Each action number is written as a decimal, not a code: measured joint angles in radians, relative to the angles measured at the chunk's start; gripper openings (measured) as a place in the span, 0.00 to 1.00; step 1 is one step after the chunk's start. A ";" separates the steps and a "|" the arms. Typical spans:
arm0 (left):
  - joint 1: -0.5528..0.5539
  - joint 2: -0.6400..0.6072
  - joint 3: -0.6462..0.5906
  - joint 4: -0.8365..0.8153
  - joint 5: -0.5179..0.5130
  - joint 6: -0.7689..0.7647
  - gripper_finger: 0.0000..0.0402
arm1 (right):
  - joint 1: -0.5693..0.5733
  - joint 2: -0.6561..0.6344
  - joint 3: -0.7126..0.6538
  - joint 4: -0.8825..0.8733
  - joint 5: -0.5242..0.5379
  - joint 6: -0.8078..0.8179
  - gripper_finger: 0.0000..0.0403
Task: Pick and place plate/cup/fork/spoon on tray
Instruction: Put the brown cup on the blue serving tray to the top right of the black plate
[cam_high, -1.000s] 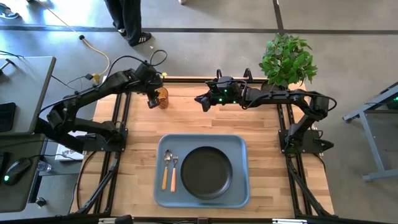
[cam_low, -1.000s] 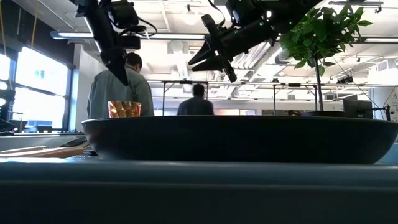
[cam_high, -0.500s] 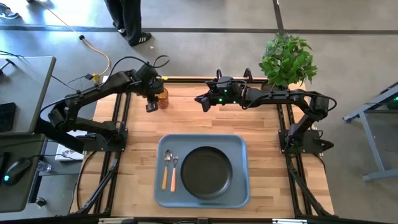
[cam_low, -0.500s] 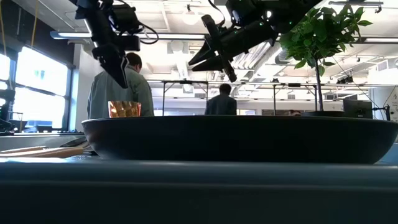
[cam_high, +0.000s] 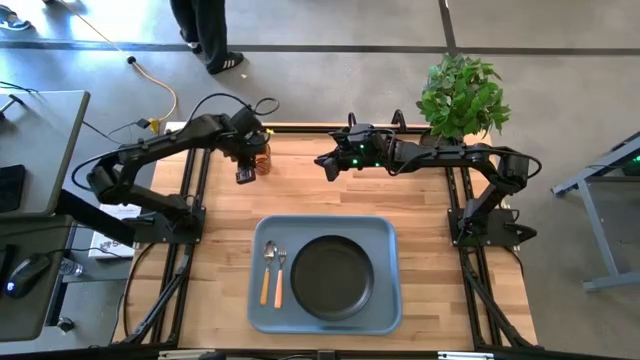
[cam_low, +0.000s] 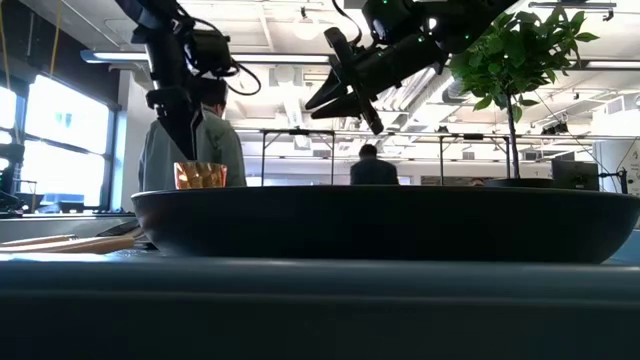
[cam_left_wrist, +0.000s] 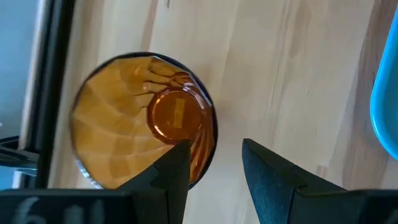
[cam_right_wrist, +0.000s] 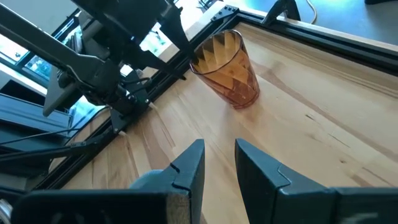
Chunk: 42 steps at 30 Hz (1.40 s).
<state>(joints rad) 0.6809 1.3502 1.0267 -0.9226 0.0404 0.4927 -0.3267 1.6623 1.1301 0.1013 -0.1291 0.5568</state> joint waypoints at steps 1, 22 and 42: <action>-0.005 0.010 0.000 0.000 0.000 -0.001 0.34 | 0.000 0.000 0.000 -0.001 0.000 0.000 0.20; -0.034 0.141 0.000 0.038 -0.138 -0.009 0.04 | 0.000 0.000 0.000 -0.008 -0.001 0.003 0.20; -0.215 0.056 0.045 0.054 -0.140 0.032 0.01 | -0.034 -0.098 0.000 -0.005 0.217 0.045 0.20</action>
<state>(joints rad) 0.4659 1.4061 1.0722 -0.8681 -0.0997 0.5249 -0.3604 1.5639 1.1305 0.0963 0.0876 0.6017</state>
